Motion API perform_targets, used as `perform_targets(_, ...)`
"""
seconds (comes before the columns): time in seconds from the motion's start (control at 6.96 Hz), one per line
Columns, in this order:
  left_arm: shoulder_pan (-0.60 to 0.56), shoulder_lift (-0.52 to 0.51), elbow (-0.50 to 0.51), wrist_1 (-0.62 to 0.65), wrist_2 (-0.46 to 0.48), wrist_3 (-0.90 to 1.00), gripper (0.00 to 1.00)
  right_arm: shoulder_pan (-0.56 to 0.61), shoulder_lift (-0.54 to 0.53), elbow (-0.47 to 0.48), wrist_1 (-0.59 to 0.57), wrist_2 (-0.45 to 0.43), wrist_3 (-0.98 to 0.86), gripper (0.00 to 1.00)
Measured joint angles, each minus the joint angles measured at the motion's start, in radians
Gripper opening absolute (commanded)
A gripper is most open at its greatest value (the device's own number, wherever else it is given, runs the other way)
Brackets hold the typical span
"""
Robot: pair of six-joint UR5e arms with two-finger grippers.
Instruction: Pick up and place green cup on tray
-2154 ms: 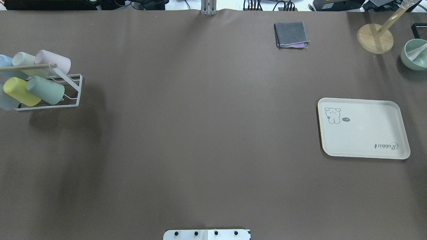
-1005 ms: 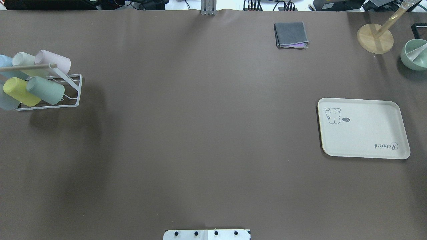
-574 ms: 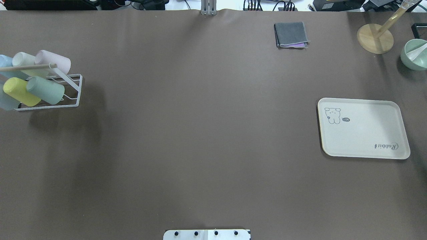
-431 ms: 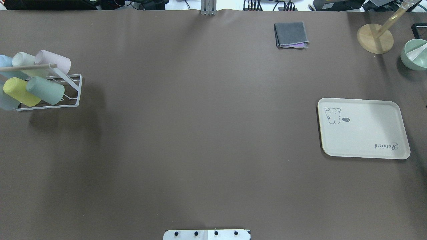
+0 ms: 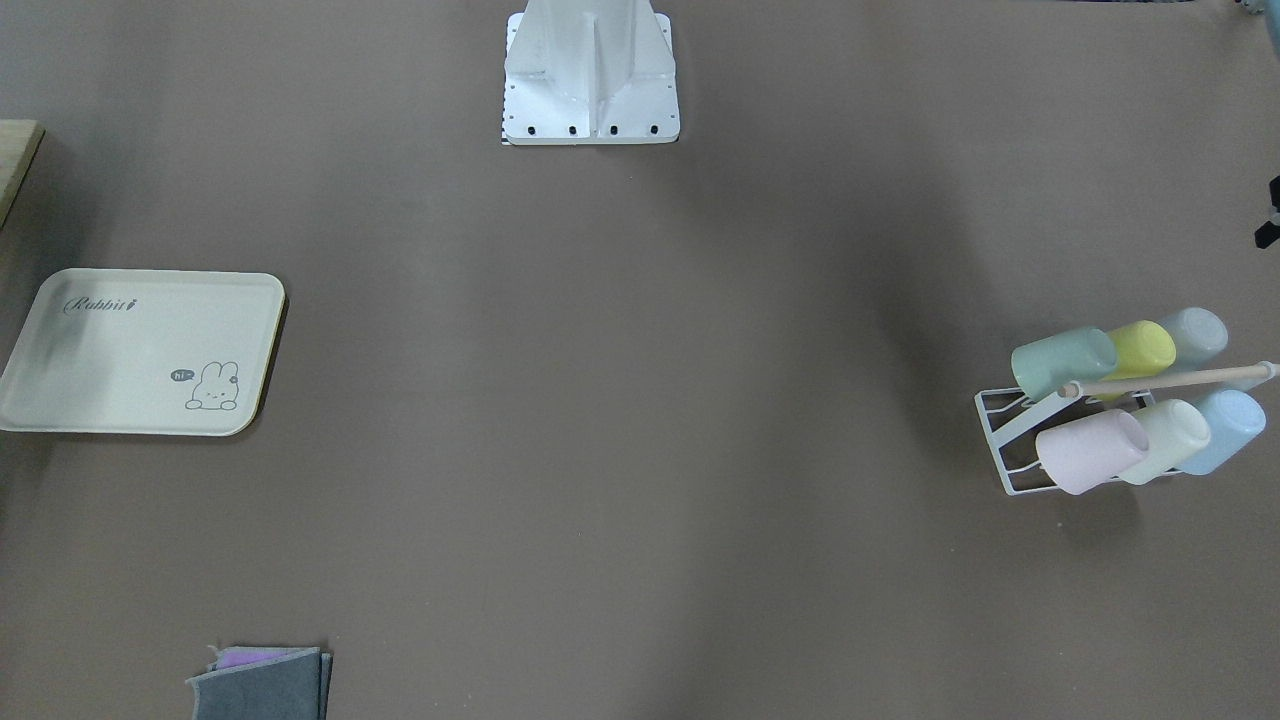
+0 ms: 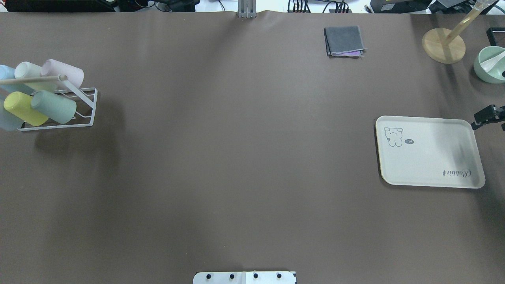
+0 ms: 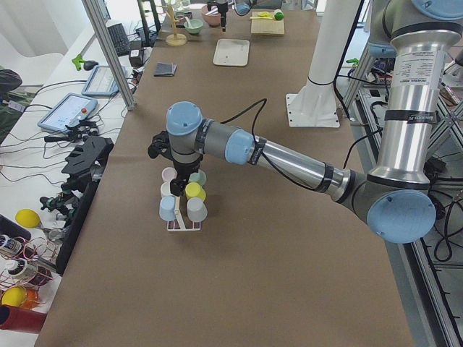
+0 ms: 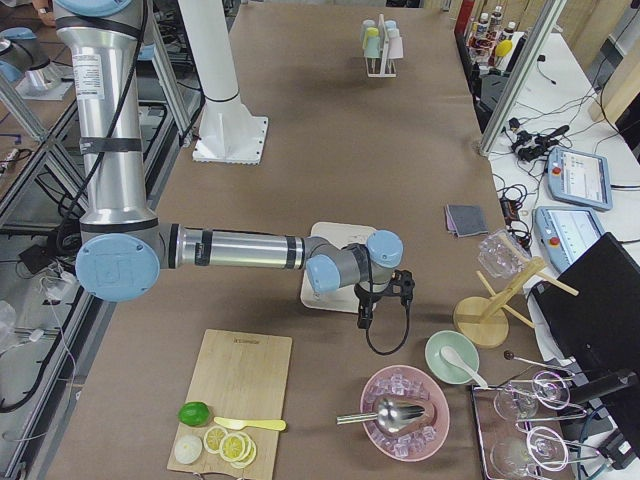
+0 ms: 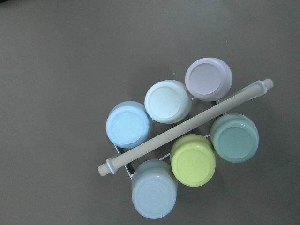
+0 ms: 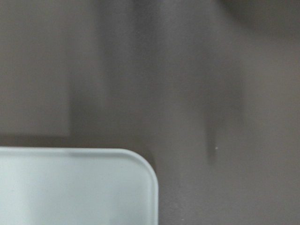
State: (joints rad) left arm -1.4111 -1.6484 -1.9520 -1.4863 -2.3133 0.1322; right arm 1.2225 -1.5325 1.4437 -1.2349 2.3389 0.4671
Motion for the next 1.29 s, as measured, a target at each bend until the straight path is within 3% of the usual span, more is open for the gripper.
perform_targets(0.43,0.220,-0.025,-0.141,0.073,0.254,0.000,0.98,-0.083,-0.001,0.010,0.014,0.039,0.115,1.00)
perform_targets(0.86,0.385,-0.089,-0.157,0.104,0.428,0.052,0.98,-0.089,-0.079,0.051,0.024,0.035,0.110,1.00)
perform_targets(1.29,0.576,-0.221,-0.149,0.316,0.714,0.221,0.98,-0.088,-0.125,0.045,0.060,0.031,0.093,0.98)
